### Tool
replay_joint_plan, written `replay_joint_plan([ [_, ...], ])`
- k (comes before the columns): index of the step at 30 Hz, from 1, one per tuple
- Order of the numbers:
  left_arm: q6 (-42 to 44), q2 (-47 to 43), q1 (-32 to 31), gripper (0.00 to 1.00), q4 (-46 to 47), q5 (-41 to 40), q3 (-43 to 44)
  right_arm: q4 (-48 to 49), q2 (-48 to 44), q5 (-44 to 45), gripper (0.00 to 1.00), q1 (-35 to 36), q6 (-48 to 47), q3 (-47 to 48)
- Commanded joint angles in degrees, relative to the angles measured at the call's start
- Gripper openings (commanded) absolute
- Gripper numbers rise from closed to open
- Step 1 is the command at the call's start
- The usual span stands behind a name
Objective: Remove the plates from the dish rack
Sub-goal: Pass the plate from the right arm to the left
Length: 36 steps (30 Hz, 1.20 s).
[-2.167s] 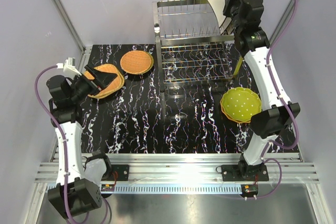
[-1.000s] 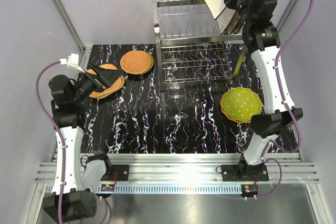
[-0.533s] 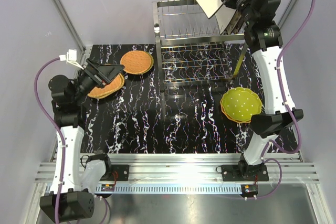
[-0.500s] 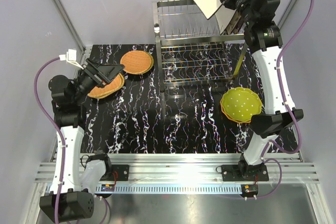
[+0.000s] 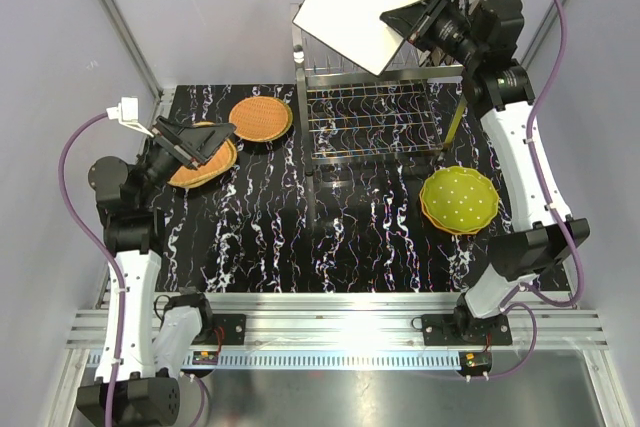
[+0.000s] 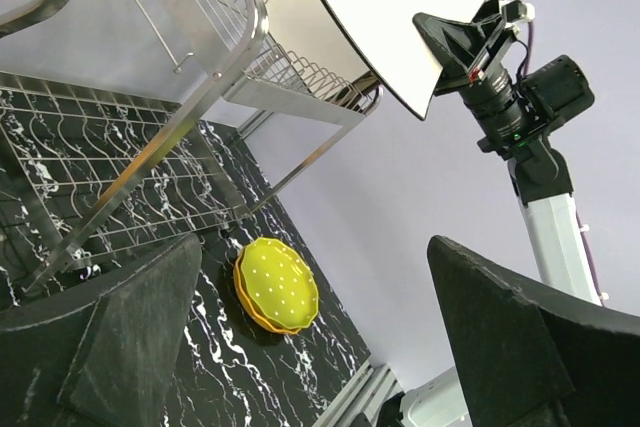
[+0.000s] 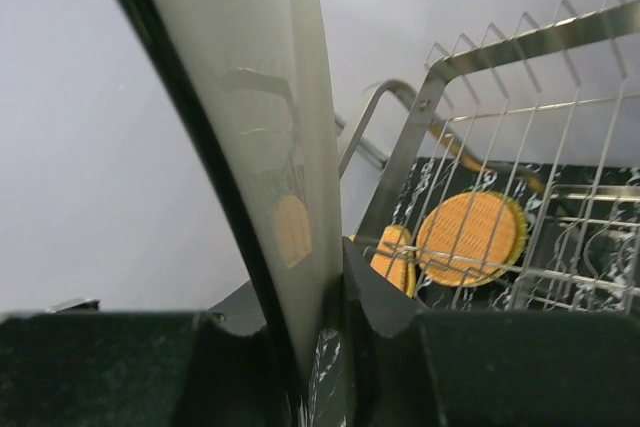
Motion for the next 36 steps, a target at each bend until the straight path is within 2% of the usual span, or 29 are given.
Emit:
replay_joint_plan([
  [1, -1.1, -1.1, -0.4, 0.99, 3.3, 1.0, -0.8, 18.4, -7.9, -6.2, 0.0, 0.2, 6.4, 0.0],
  [19, 0.0, 0.0, -2.4, 0.99, 4.5, 4.4, 1.1, 22.3, -16.2, -17.1, 0.0, 6.8, 7.1, -16.5],
  [26, -0.4, 1.0, -3.0, 0.99, 5.9, 7.1, 0.7, 28.3, -17.7, -24.7, 0.0, 9.6, 6.4, -23.7],
  [34, -1.1, 1.7, -4.3, 0.99, 9.1, 10.8, 0.3, 26.9, -18.9, -28.9, 0.0, 11.7, 2.8, -27.7],
  [36, -1.3, 2.3, -4.8, 0.93, 9.2, 11.4, 0.5, 25.8, -19.3, -29.6, 0.0, 13.2, 0.7, -29.0],
])
